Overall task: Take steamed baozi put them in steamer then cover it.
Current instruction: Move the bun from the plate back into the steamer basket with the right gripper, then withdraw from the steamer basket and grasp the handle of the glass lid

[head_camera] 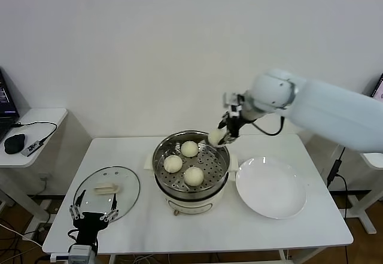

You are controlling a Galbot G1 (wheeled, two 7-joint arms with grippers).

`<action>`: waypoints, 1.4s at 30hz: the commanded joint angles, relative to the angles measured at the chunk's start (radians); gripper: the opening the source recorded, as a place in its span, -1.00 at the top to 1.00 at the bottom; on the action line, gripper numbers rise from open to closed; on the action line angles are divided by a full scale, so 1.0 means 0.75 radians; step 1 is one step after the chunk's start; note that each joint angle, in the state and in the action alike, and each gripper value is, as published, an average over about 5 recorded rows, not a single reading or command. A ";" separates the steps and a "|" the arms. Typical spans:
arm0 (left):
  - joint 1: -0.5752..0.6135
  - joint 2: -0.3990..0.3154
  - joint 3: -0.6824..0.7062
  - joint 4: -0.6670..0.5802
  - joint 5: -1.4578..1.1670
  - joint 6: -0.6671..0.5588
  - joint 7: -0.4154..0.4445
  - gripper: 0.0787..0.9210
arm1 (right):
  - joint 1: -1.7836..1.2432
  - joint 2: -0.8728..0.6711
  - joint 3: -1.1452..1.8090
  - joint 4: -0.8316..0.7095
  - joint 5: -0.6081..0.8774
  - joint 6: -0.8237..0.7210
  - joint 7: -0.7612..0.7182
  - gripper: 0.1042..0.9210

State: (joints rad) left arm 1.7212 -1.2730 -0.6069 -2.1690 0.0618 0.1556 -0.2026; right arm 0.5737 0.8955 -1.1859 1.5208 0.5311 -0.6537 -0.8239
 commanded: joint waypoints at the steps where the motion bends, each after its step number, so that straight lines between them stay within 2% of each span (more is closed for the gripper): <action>1: 0.001 0.000 -0.015 0.006 -0.005 -0.002 -0.001 -0.77 | -0.136 0.152 -0.059 -0.068 0.063 -0.096 0.129 -0.05; 18: -0.003 0.001 -0.017 0.018 -0.007 -0.002 -0.001 -0.77 | -0.256 0.168 -0.021 -0.196 -0.081 -0.081 0.126 -0.05; 26: -0.003 0.000 -0.016 0.019 -0.006 -0.002 -0.001 -0.77 | -0.260 0.164 0.005 -0.194 -0.076 -0.069 0.129 -0.06; 29: -0.003 0.000 -0.018 0.019 -0.006 -0.002 -0.001 -0.77 | -0.233 0.150 0.024 -0.174 -0.067 -0.064 0.124 -0.17; 36: -0.011 -0.005 -0.016 0.024 -0.011 -0.003 -0.001 -0.77 | -0.159 0.056 0.068 -0.041 -0.057 -0.008 0.129 -0.65; 39: -0.017 -0.007 -0.015 0.029 -0.015 -0.004 -0.002 -0.77 | -0.167 -0.029 0.094 0.106 -0.042 0.009 0.234 -0.74; 42: -0.023 -0.010 -0.012 0.036 -0.017 -0.008 -0.004 -0.77 | -0.214 -0.128 0.114 0.247 0.012 0.049 0.461 -0.76</action>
State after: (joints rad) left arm 1.7075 -1.2794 -0.6185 -2.1468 0.0500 0.1522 -0.2039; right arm 0.4274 0.9382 -1.1350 1.4861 0.4963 -0.6651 -0.7015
